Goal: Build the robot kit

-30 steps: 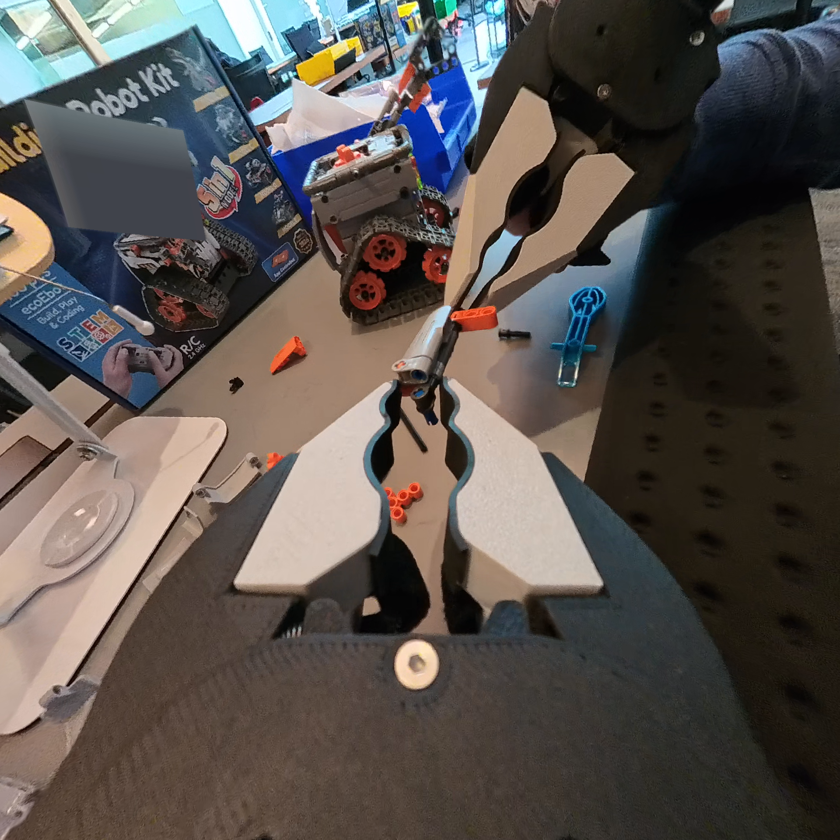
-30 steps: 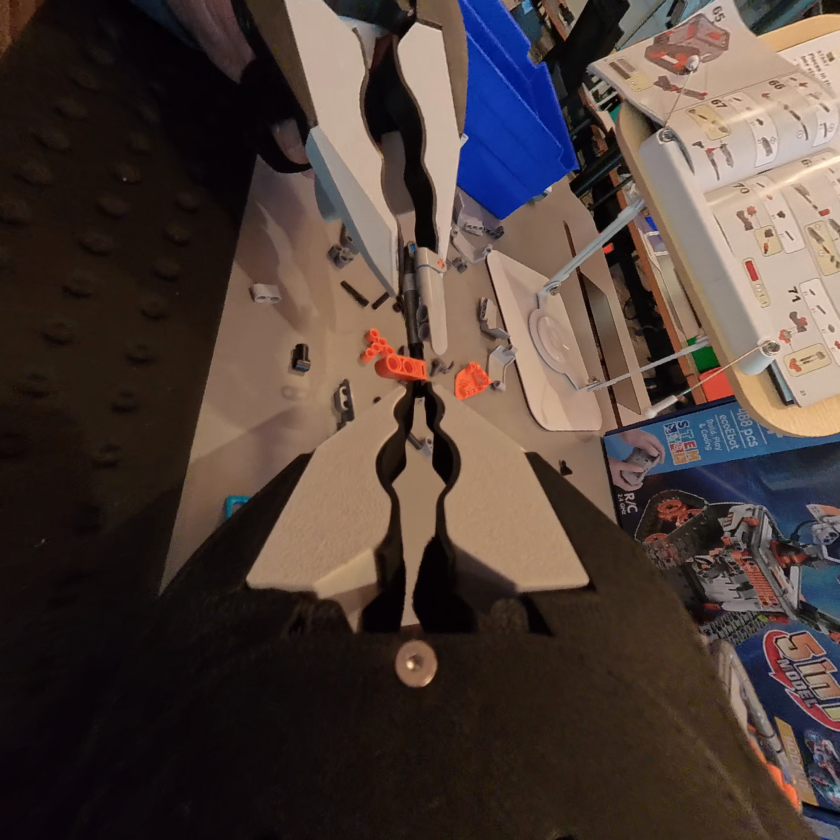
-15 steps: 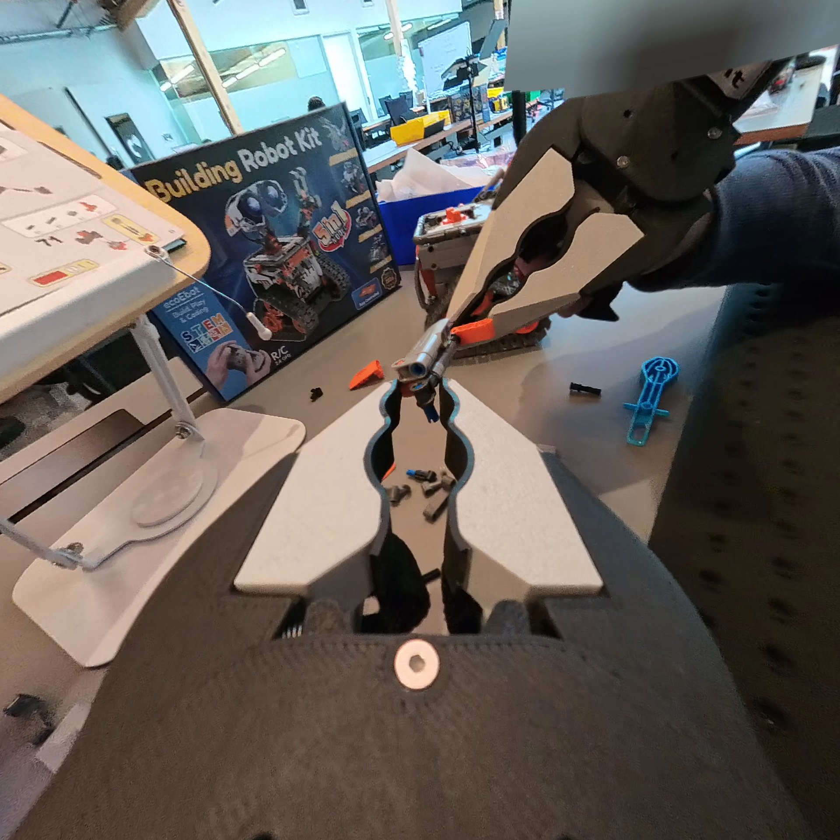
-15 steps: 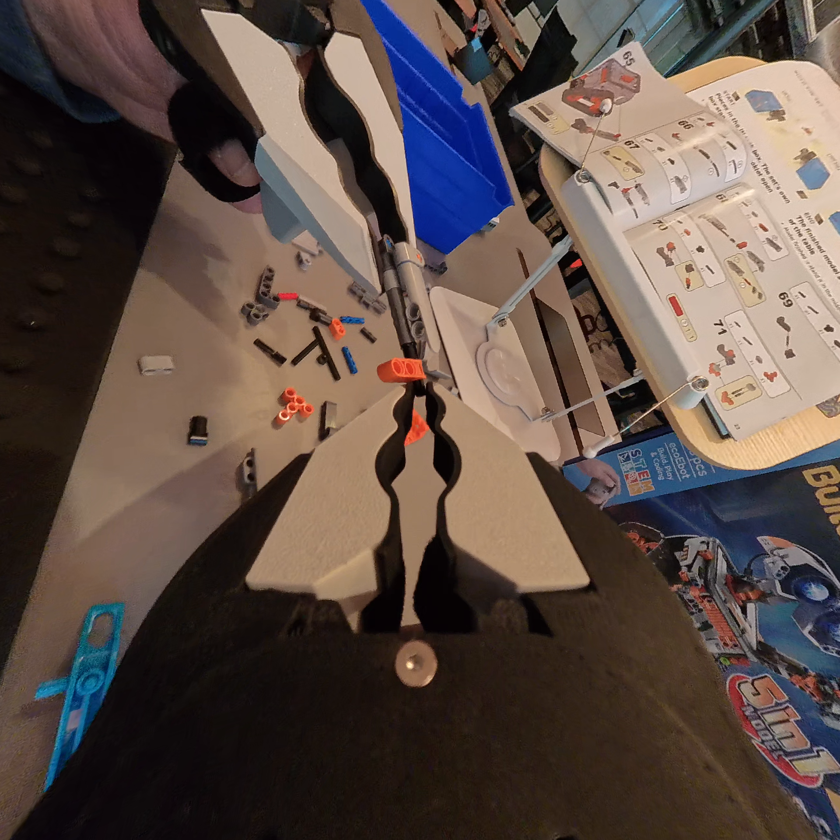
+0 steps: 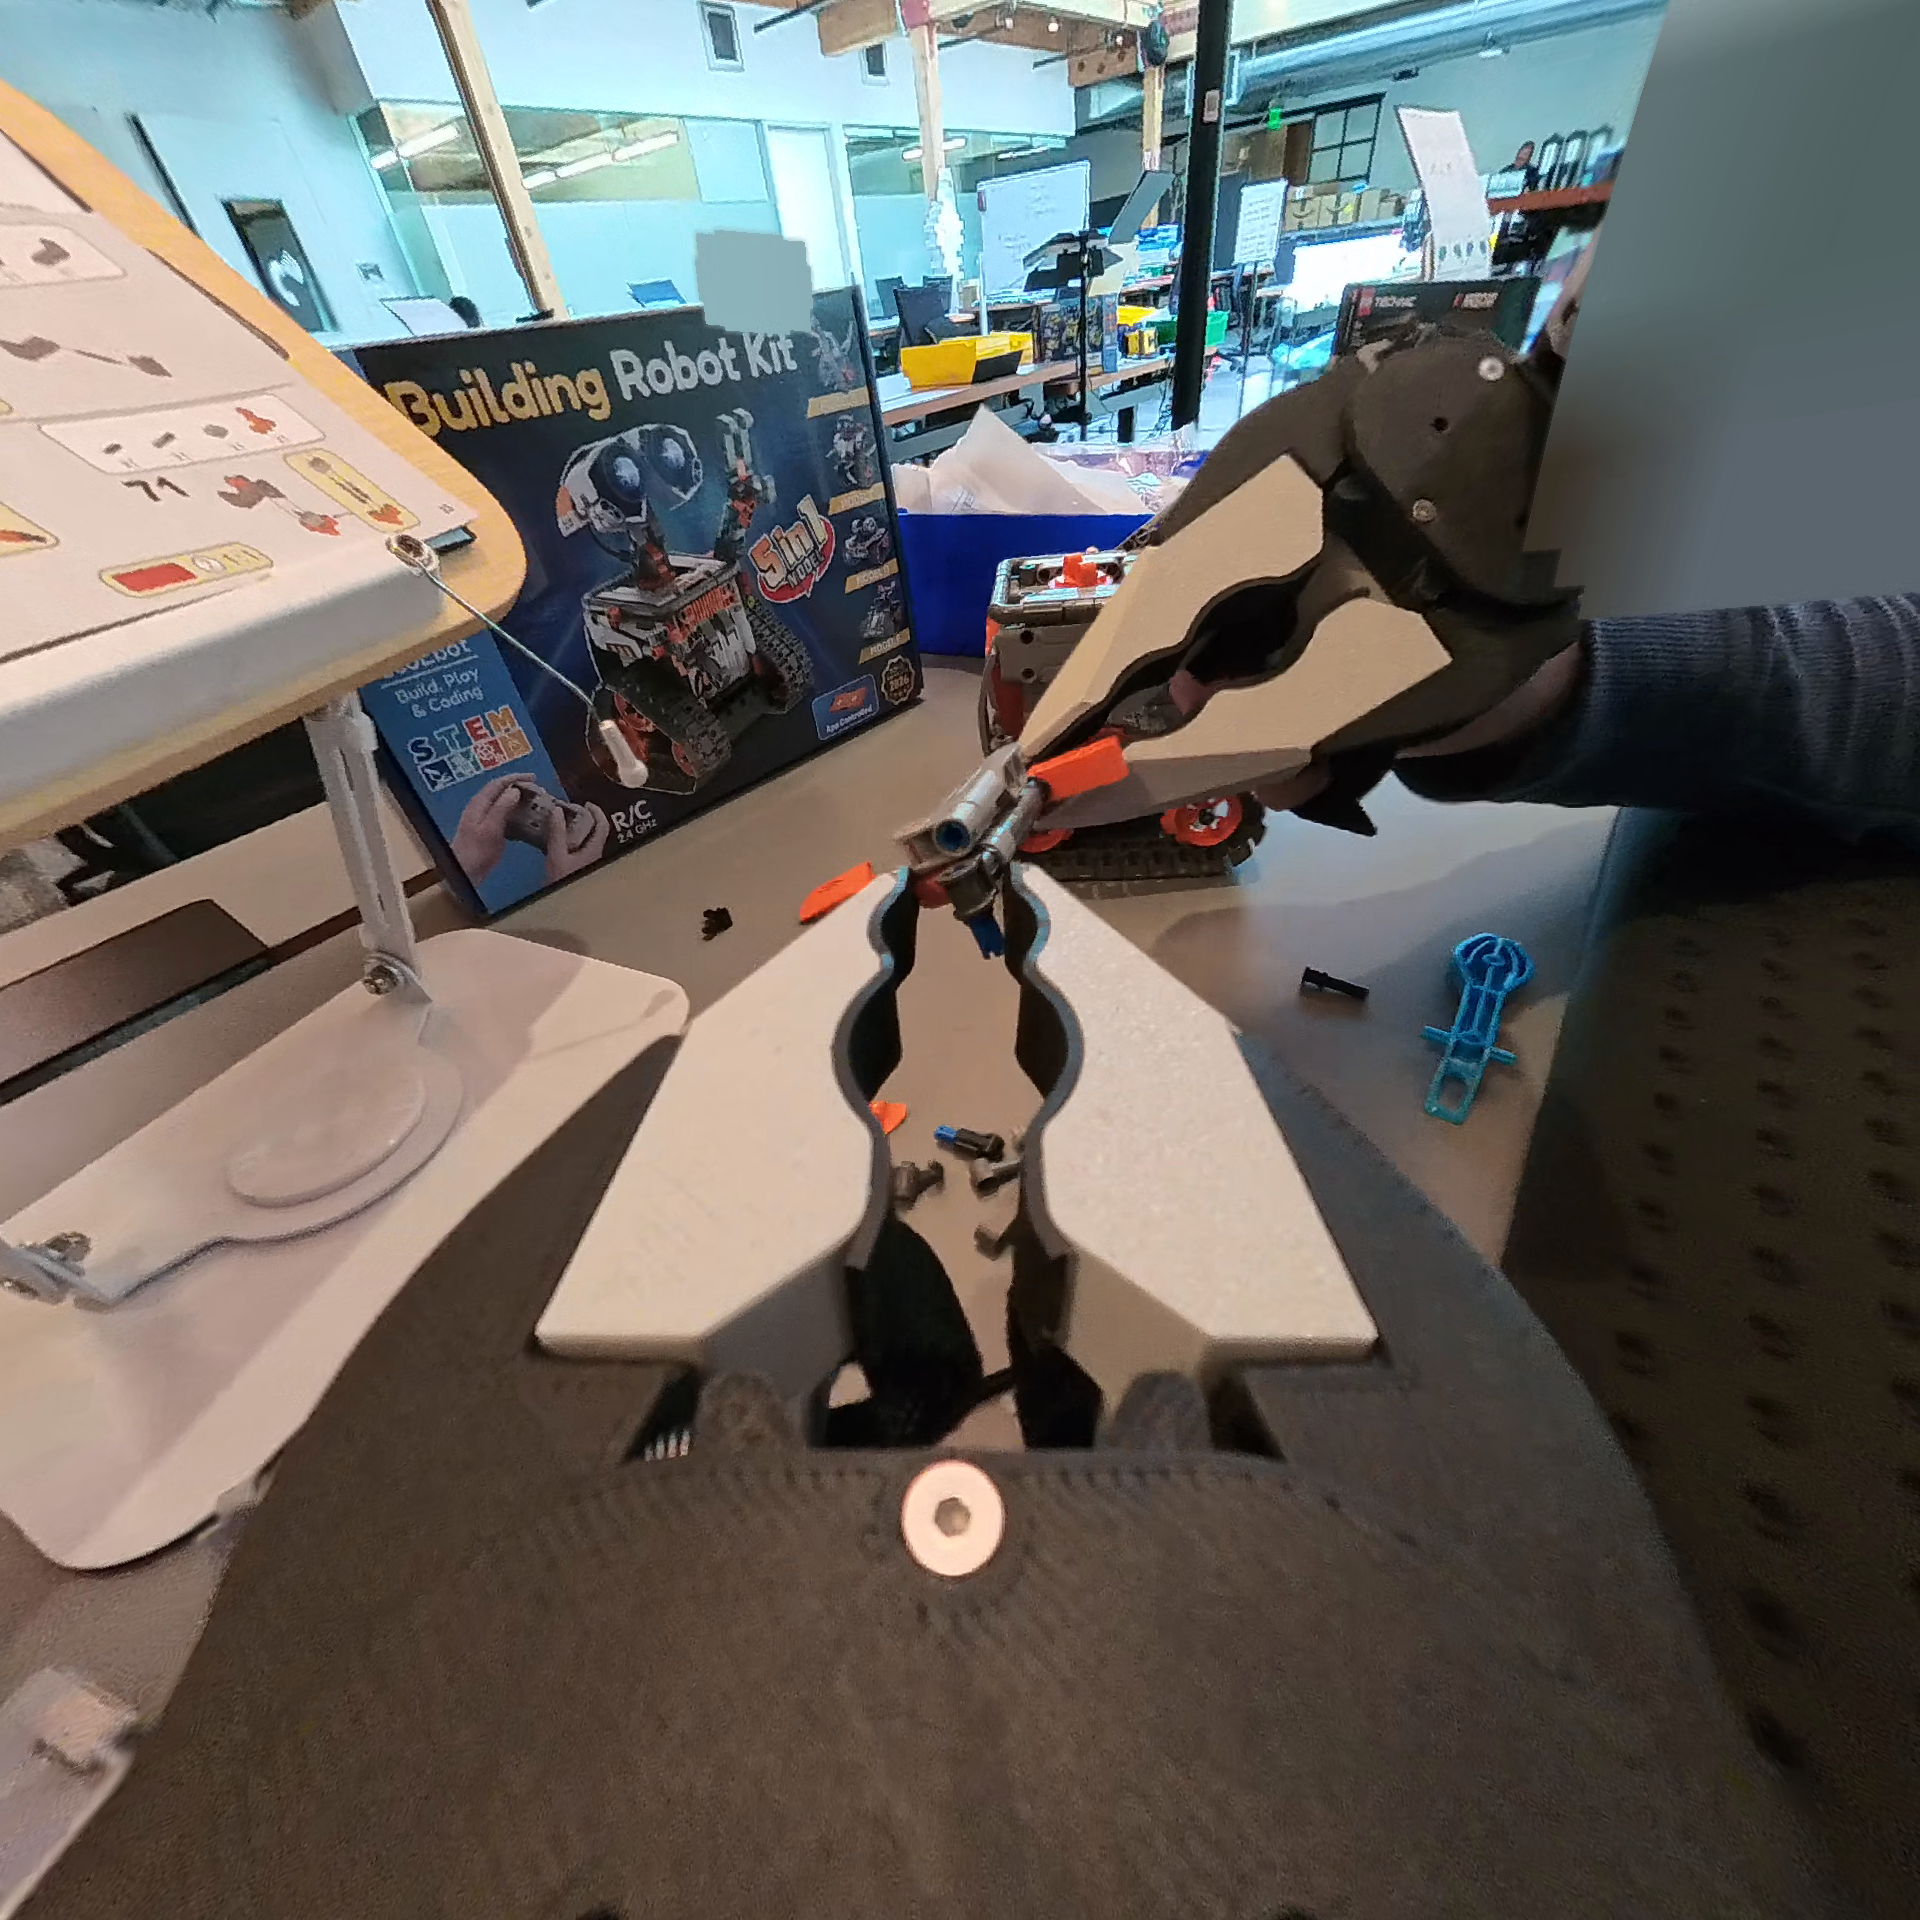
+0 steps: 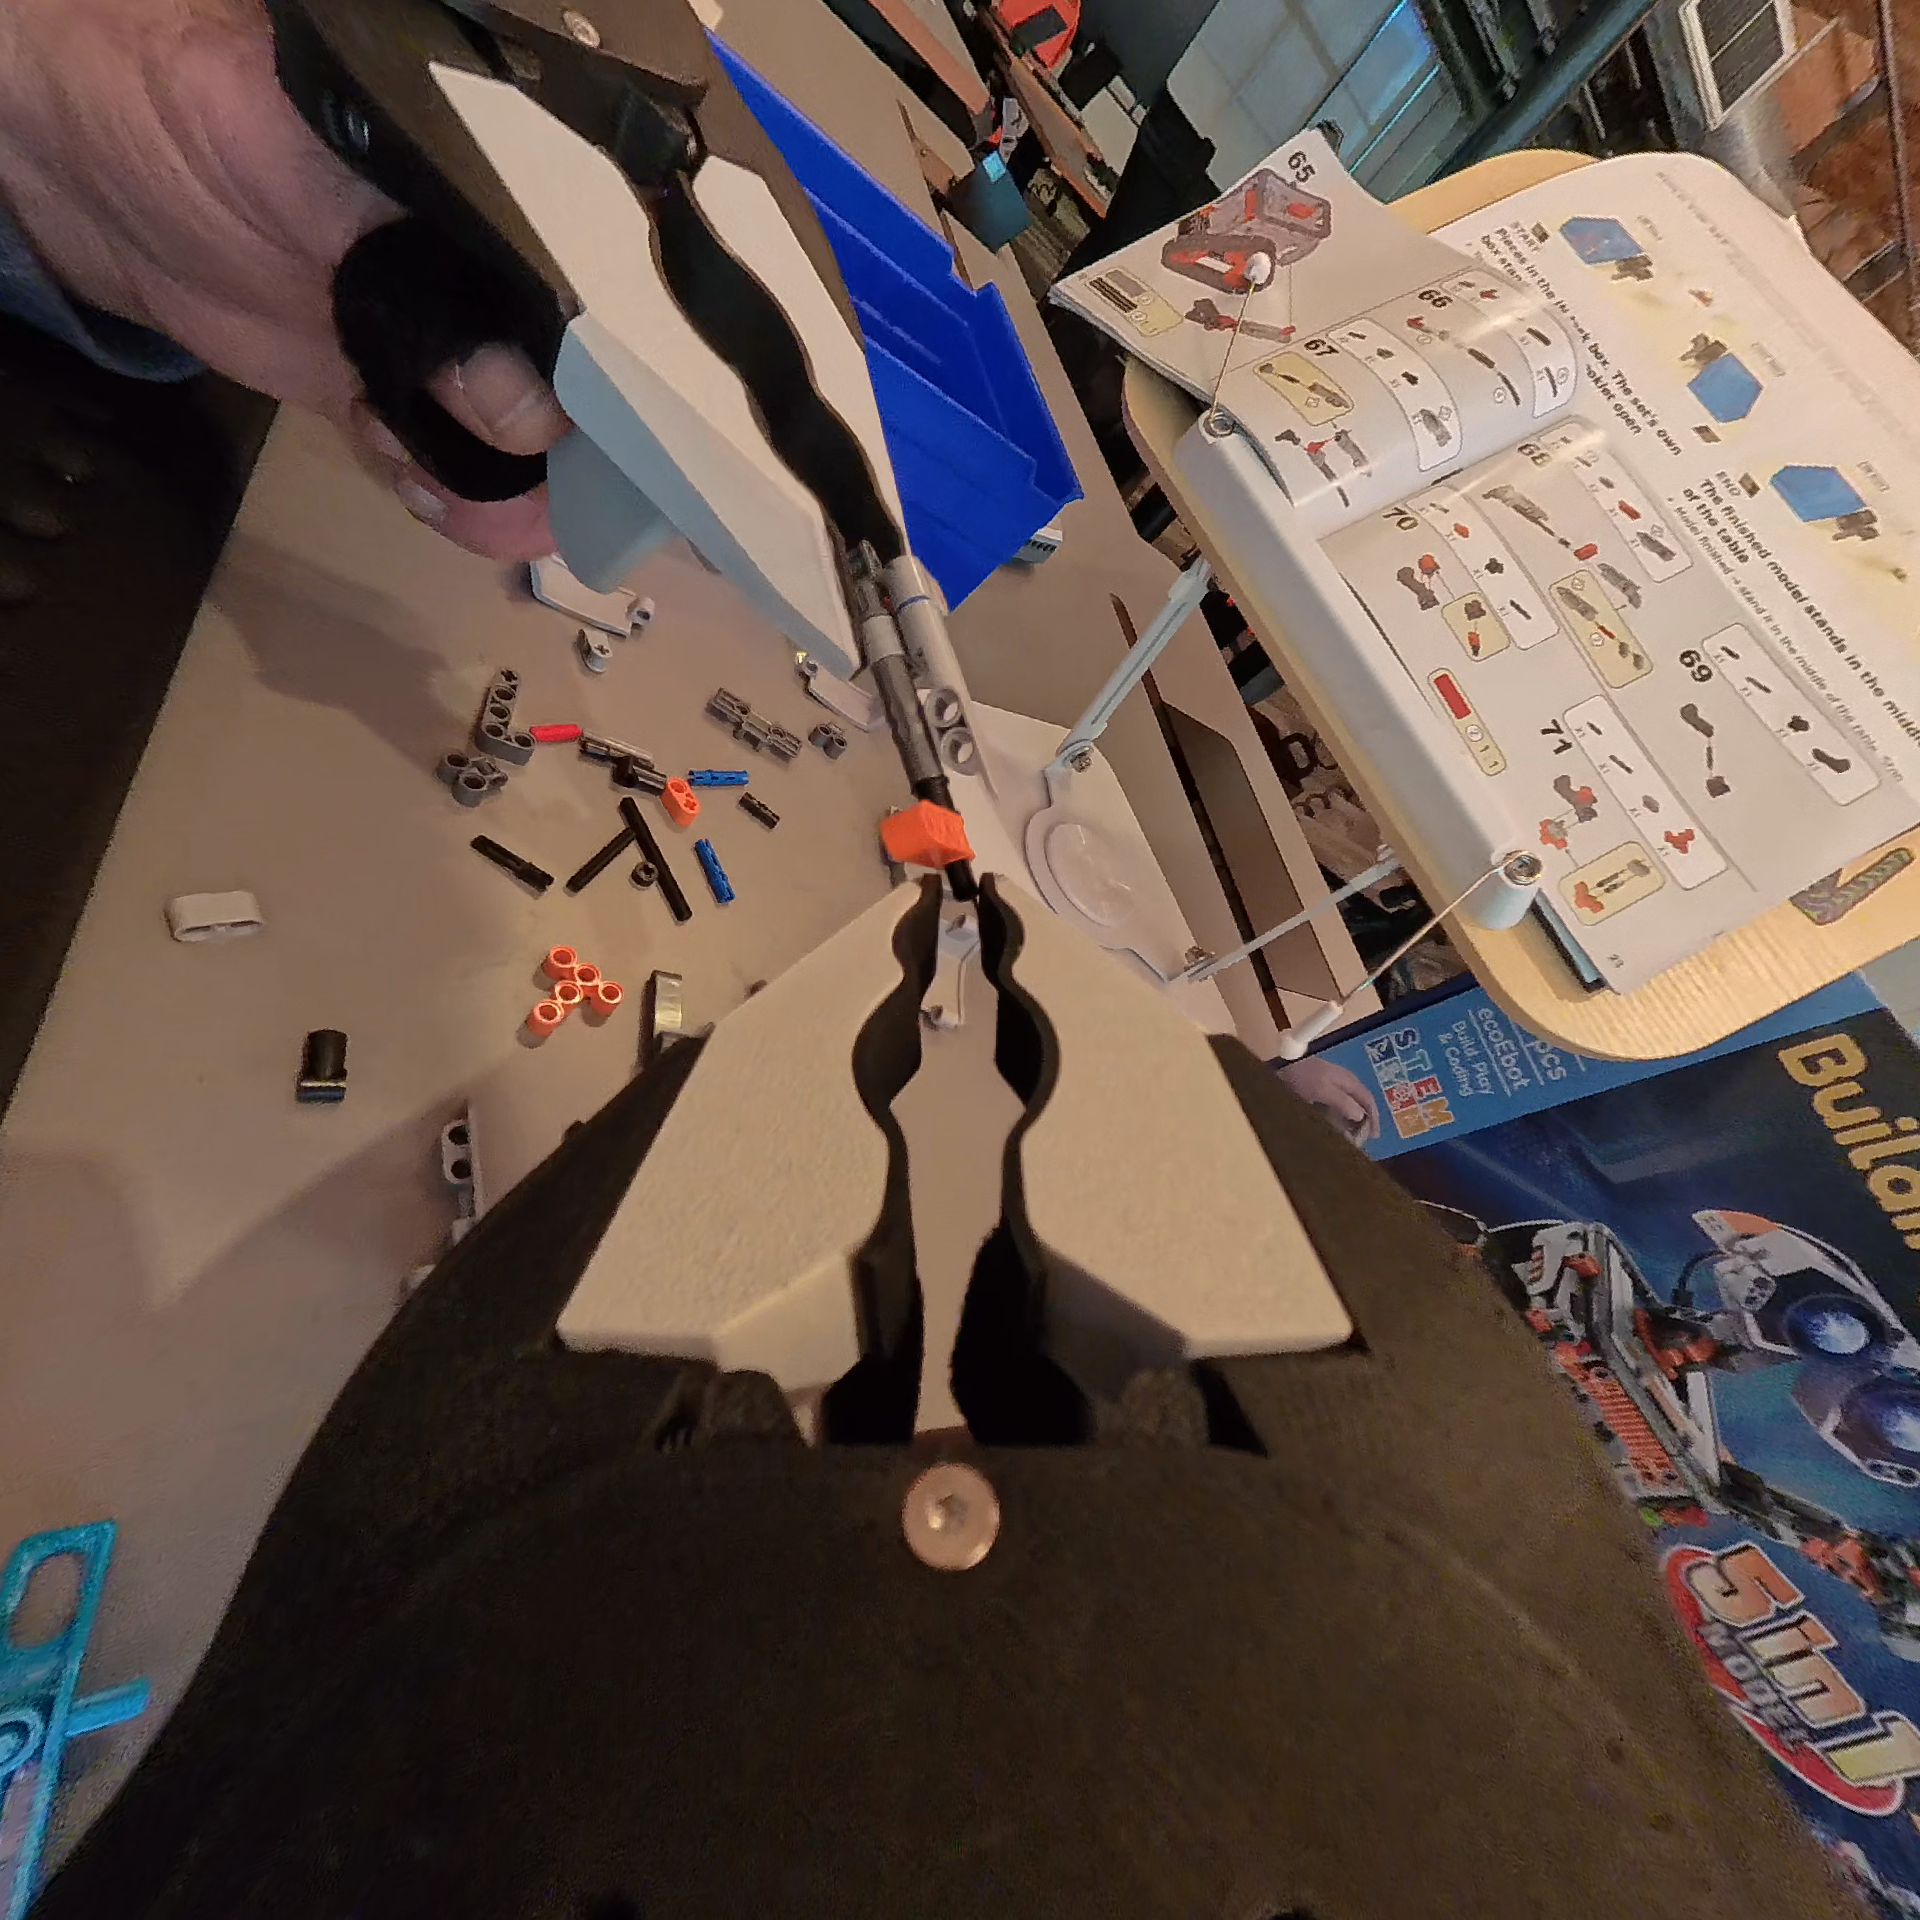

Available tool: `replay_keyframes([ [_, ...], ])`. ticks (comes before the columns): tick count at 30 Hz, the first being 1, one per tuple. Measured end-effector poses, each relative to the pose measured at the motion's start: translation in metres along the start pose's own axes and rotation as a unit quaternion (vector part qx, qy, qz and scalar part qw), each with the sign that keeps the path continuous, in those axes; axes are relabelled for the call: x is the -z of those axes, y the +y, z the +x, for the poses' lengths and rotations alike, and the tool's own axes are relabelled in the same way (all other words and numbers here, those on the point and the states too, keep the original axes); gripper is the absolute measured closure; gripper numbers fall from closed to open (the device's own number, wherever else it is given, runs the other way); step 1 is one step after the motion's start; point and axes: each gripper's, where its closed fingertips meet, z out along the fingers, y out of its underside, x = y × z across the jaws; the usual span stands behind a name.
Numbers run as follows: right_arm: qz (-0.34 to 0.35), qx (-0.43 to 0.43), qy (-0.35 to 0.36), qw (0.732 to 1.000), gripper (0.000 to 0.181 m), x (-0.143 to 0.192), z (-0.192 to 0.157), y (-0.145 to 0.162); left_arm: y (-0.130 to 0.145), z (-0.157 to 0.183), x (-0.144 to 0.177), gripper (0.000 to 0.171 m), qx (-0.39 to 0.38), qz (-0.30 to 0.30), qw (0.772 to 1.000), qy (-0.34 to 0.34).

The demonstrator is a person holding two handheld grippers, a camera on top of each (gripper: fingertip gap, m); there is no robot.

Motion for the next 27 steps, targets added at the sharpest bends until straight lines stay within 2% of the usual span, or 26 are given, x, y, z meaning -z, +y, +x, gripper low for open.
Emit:
replay_keyframes([
  [6,0.001,0.031,0.021,0.999,0.169,-0.0001,0.0007,-0.0018,-0.0007,0.0016,-0.0023,0.157,0.050,0.007,0.998,0.022],
  [14,0.002,0.061,0.034,0.998,0.176,0.0012,0.0008,-0.0030,-0.0008,0.0027,-0.0033,0.157,0.057,0.009,0.998,0.029],
  [27,0.006,0.025,0.006,1.000,0.178,0.0019,-0.0010,0.0004,0.0018,0.0026,-0.0041,0.148,0.012,0.008,1.000,0.009],
])
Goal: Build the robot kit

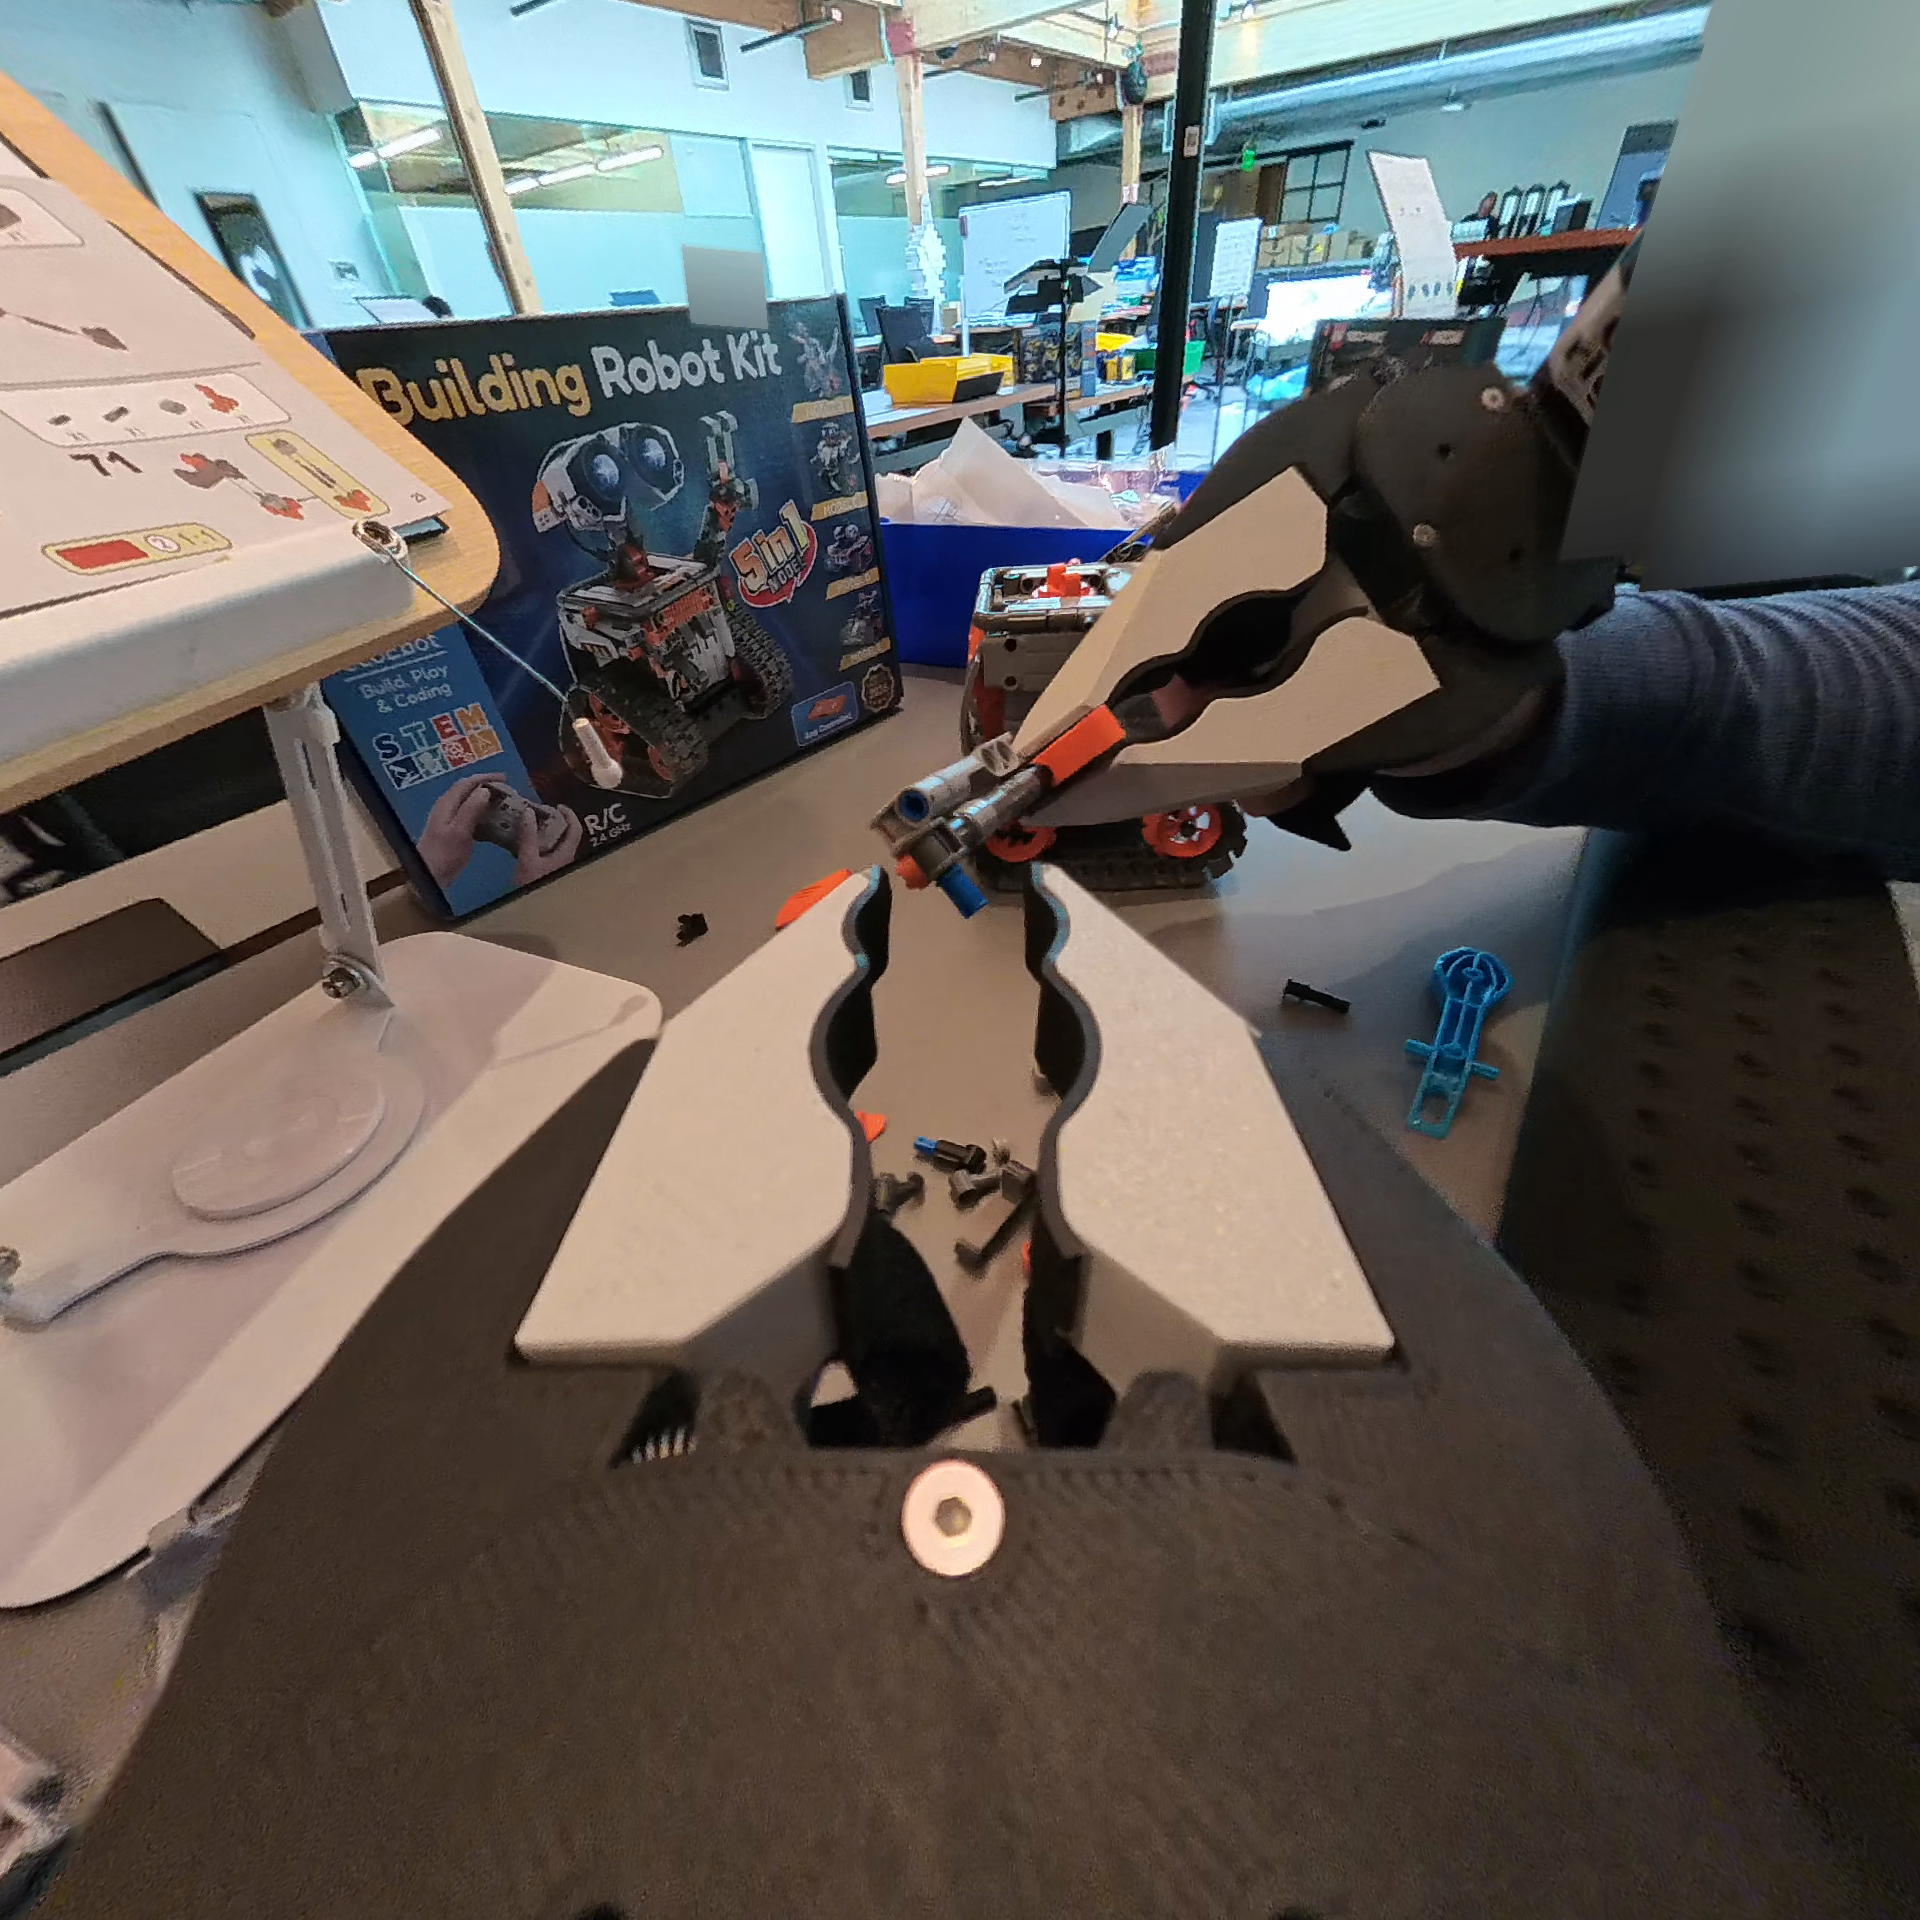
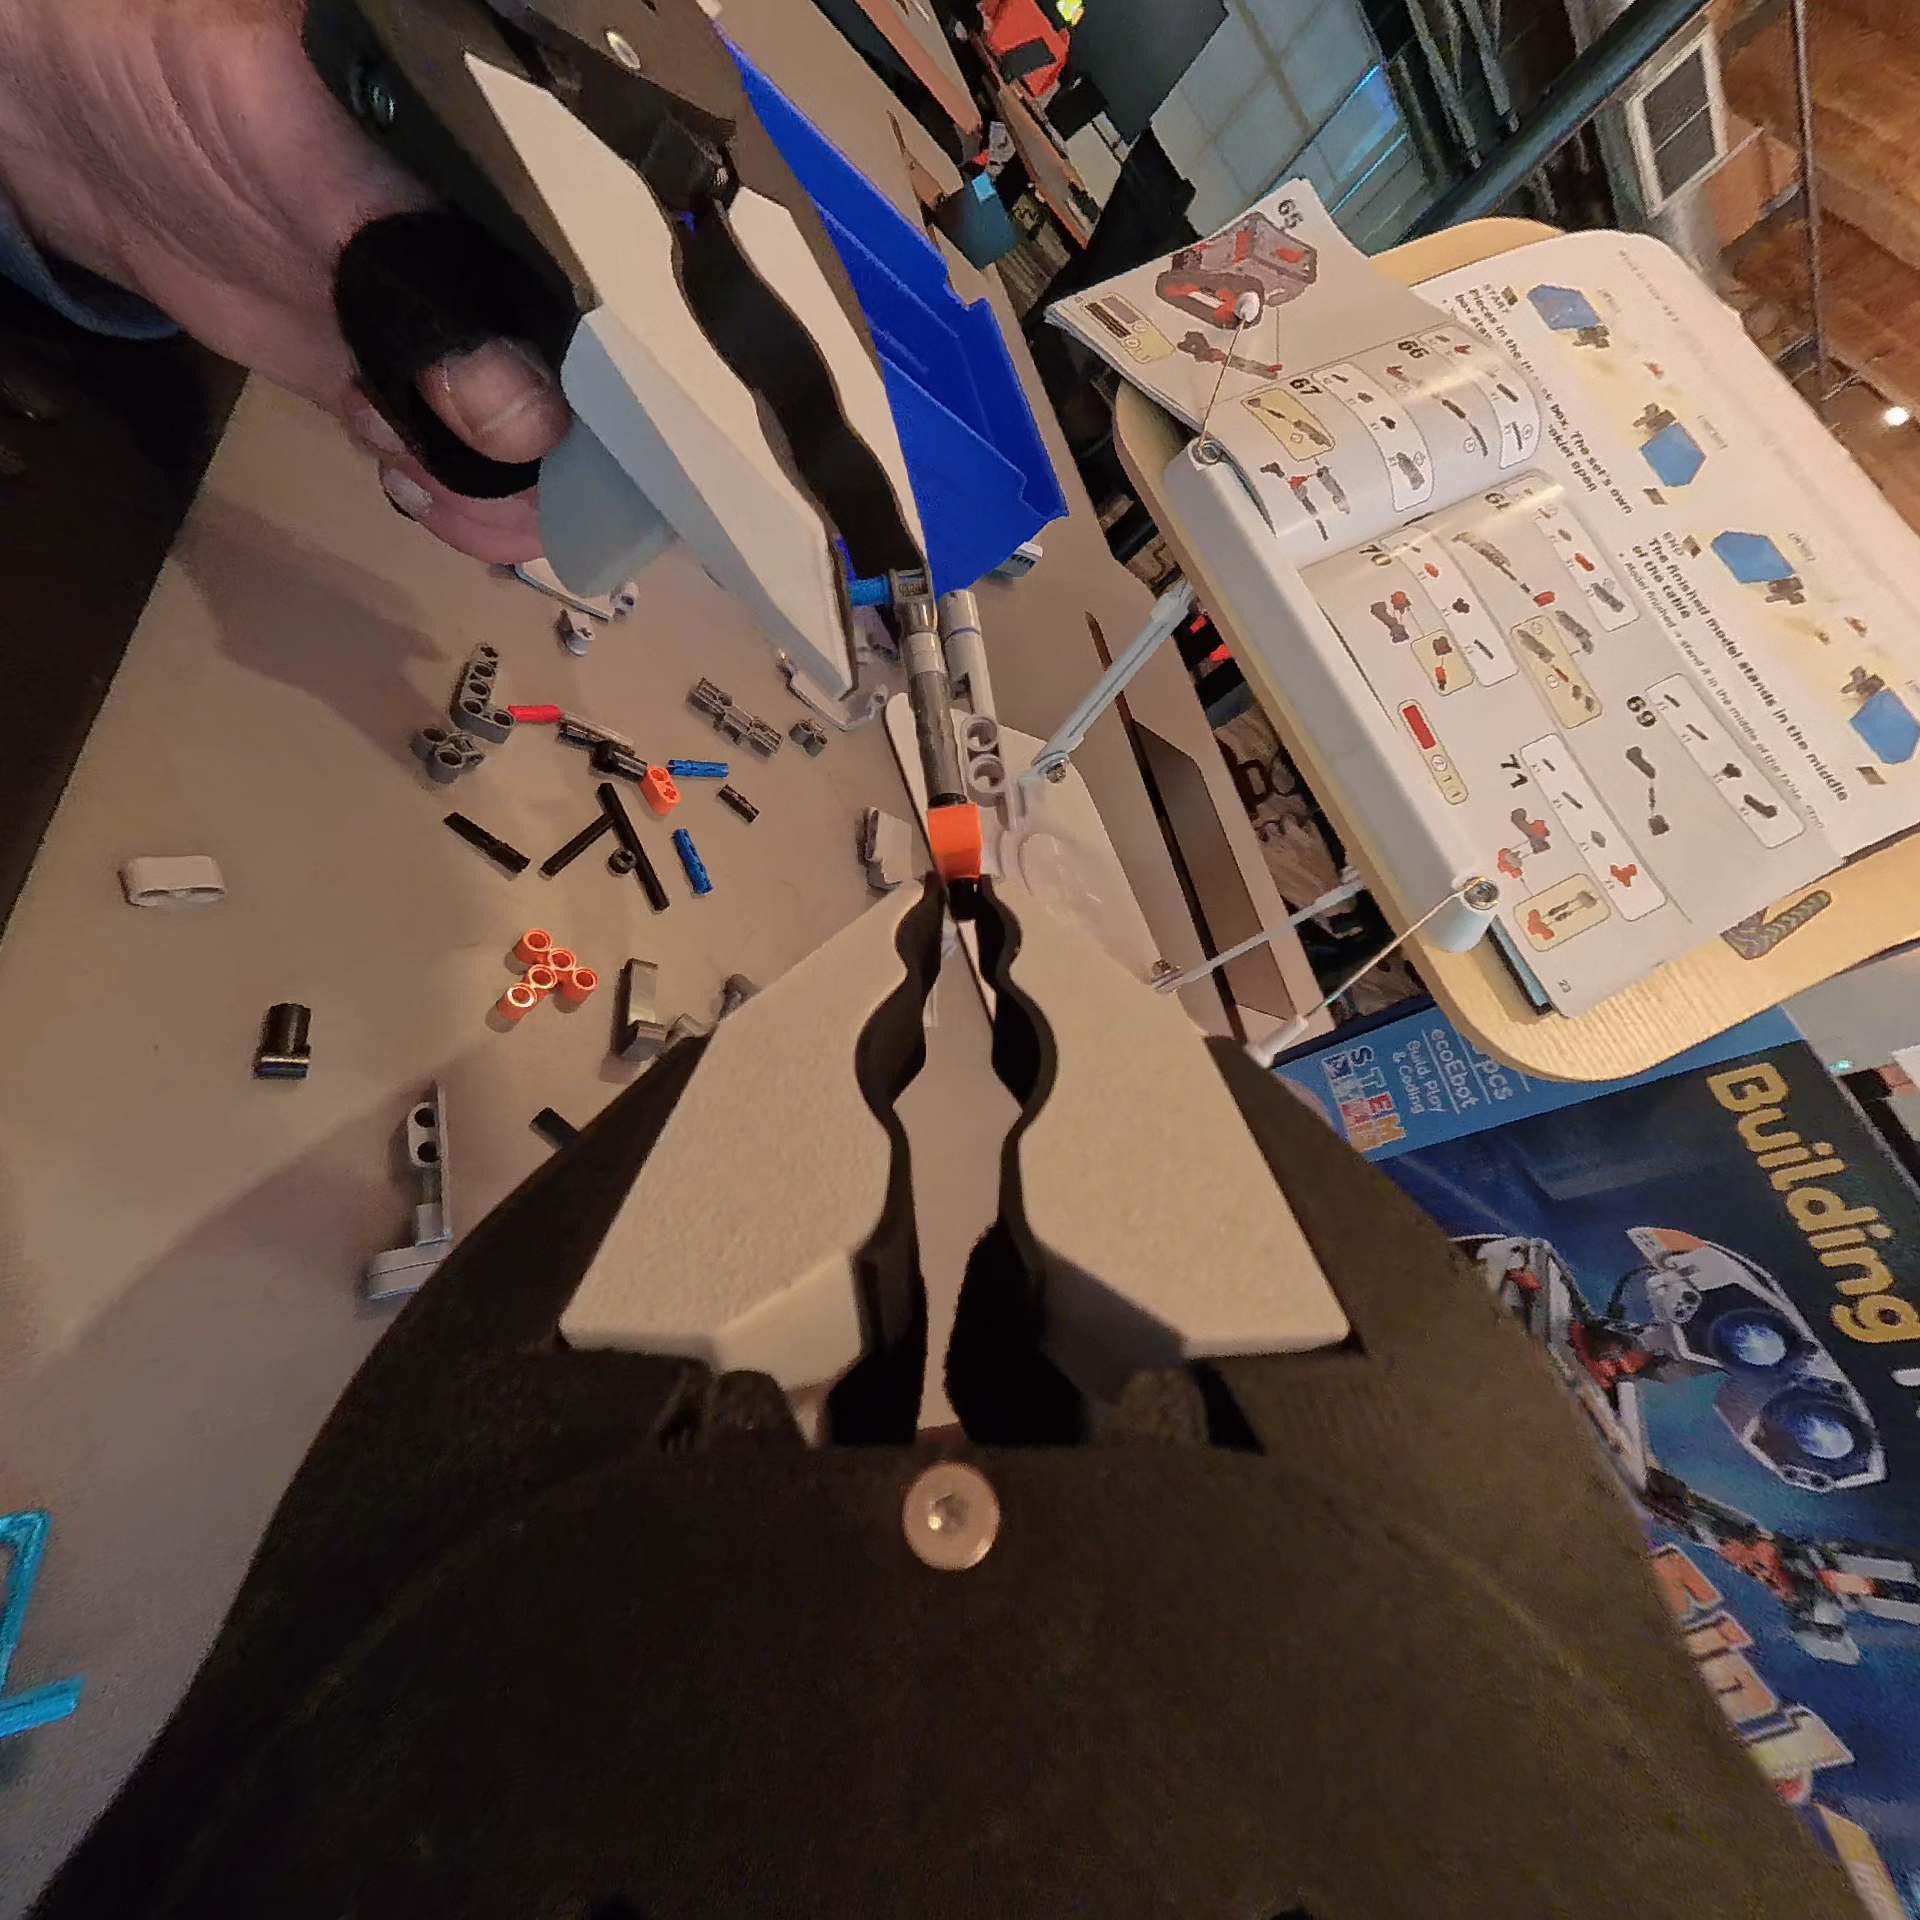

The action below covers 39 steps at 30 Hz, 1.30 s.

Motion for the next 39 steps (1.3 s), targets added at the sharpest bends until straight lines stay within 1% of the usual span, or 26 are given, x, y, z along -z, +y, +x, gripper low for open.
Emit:
replay_keyframes([
  [4,0.004,-0.019,-0.007,1.000,0.178,0.001,0.002,0.001,0.004,0.000,-0.001,0.145,-0.037,-0.011,0.999,-0.019],
  [7,0.007,-0.002,0.010,1.000,0.178,0.004,0.007,0.000,0.000,-0.001,-0.001,0.144,-0.042,-0.005,0.999,-0.026],
  [12,0.003,0.123,0.060,0.991,0.178,0.008,0.007,-0.007,-0.005,0.001,-0.001,0.140,0.000,0.010,1.000,-0.003],
  [16,0.008,0.171,0.076,0.982,0.178,0.009,0.003,-0.014,-0.010,0.004,-0.003,0.143,0.031,0.022,0.999,0.021],
  [18,0.009,0.174,0.081,0.981,0.178,0.010,0.004,-0.015,-0.011,0.008,-0.004,0.153,0.038,0.027,0.998,0.034],
  [31,0.021,0.140,0.083,0.986,0.177,0.011,0.010,-0.014,-0.016,0.011,-0.005,0.156,0.030,0.042,0.998,0.032],
  [39,0.024,0.107,0.078,0.991,0.169,0.012,0.014,-0.013,-0.021,0.009,-0.002,0.156,0.027,0.057,0.998,0.025],
])
